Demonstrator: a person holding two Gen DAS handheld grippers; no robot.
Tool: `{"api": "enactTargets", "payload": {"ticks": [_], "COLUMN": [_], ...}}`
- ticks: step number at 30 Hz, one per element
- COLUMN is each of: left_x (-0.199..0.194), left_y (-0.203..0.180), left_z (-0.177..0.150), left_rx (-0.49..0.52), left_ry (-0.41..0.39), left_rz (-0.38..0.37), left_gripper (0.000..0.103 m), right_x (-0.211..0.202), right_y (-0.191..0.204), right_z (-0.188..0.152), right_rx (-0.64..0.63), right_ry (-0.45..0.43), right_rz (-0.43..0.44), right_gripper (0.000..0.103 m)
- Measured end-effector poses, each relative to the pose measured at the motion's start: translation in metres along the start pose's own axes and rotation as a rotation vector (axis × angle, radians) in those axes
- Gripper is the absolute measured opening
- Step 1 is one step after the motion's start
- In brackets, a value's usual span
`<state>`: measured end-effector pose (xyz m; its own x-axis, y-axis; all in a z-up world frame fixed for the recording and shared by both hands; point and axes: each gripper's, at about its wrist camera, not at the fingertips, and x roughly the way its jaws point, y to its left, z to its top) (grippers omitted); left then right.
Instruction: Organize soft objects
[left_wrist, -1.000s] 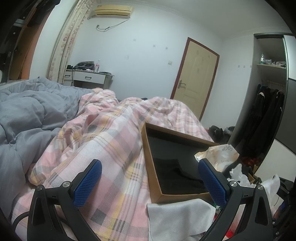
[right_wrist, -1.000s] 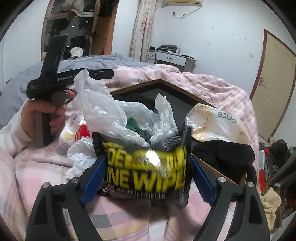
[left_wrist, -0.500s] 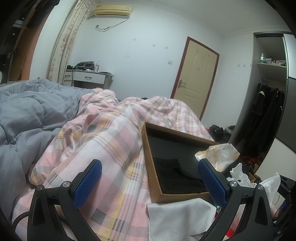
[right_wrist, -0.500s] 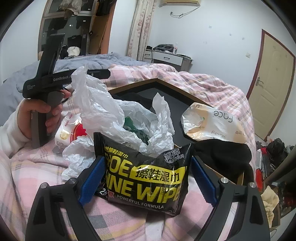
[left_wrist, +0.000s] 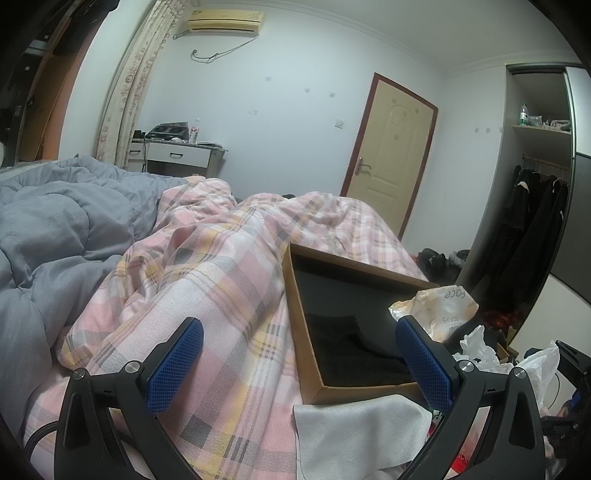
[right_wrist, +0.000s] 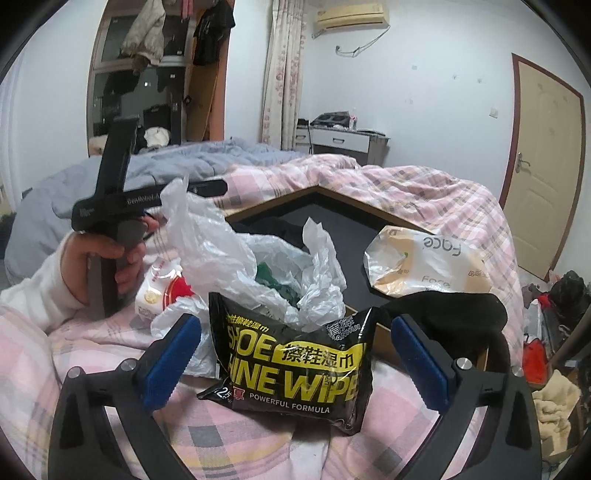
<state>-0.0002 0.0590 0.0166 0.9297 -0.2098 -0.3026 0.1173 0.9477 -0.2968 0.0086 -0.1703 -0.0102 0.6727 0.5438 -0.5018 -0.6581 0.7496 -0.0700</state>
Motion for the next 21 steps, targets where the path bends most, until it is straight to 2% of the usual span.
{"api": "enactTargets", "payload": {"ticks": [11, 21], "left_x": [-0.019, -0.019], "left_y": [0.019, 0.02], "left_z": [-0.004, -0.002], "left_rx": [0.025, 0.028], "left_ry": [0.01, 0.012], "left_rz": [0.022, 0.023], "left_gripper": [0.103, 0.103], "right_x": [0.009, 0.014], "right_y": [-0.029, -0.028], "right_z": [-0.001, -0.004], "right_rx": [0.143, 0.143], "right_ry": [0.025, 0.072], "right_rz": [-0.023, -0.017], "right_gripper": [0.102, 0.102]}}
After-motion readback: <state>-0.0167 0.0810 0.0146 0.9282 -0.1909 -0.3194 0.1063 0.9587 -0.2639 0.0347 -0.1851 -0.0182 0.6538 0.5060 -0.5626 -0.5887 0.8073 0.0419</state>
